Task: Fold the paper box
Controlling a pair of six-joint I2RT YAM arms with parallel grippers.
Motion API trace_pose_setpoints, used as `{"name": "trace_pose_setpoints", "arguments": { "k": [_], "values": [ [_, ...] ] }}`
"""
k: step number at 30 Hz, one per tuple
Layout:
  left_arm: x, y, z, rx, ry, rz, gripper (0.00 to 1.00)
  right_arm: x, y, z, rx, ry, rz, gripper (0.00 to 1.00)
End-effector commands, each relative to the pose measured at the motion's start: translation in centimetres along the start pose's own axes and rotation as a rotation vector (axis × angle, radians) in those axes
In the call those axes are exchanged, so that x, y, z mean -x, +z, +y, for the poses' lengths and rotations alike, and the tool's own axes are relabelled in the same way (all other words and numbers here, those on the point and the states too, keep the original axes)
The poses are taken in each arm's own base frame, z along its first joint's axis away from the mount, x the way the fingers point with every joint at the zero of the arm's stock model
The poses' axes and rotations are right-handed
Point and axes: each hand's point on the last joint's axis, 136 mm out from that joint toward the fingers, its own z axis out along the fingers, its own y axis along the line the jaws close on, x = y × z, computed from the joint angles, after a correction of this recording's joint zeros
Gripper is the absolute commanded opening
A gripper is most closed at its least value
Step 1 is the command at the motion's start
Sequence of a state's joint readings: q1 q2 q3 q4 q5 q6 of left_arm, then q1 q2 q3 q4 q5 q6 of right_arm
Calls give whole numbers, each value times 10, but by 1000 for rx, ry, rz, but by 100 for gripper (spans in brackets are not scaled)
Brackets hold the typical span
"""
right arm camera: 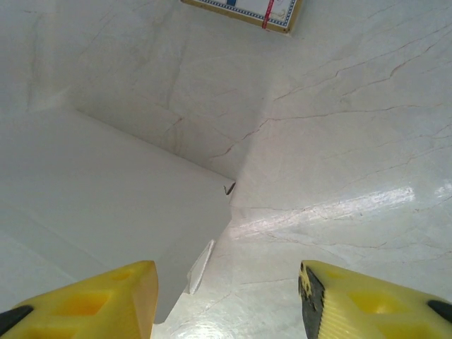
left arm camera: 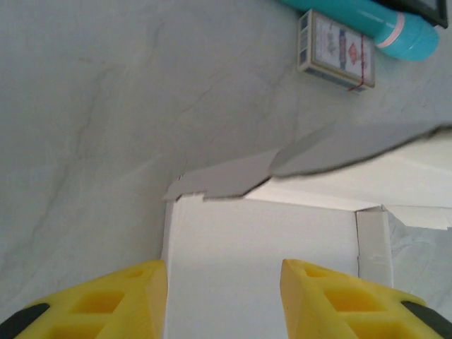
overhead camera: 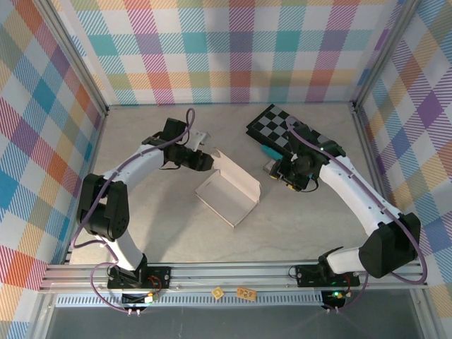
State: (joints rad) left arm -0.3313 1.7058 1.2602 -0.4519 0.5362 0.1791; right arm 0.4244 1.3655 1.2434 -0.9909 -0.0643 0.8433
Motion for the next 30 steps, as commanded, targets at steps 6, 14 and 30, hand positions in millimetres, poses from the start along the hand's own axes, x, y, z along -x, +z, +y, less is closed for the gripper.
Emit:
{"name": "trace_pose_setpoints", "arguments": {
  "k": [6, 14, 30],
  "values": [
    [27, 9, -20, -68, 190, -101, 44, -8, -8, 0, 23, -6, 31, 56],
    [22, 21, -20, -88, 183, -88, 35, -11, -5, -2, 21, 0, 40, 56],
    [20, 24, -7, -212, 205, -123, 45, -5, -12, 6, 67, -35, 79, 57]
  ]
}}
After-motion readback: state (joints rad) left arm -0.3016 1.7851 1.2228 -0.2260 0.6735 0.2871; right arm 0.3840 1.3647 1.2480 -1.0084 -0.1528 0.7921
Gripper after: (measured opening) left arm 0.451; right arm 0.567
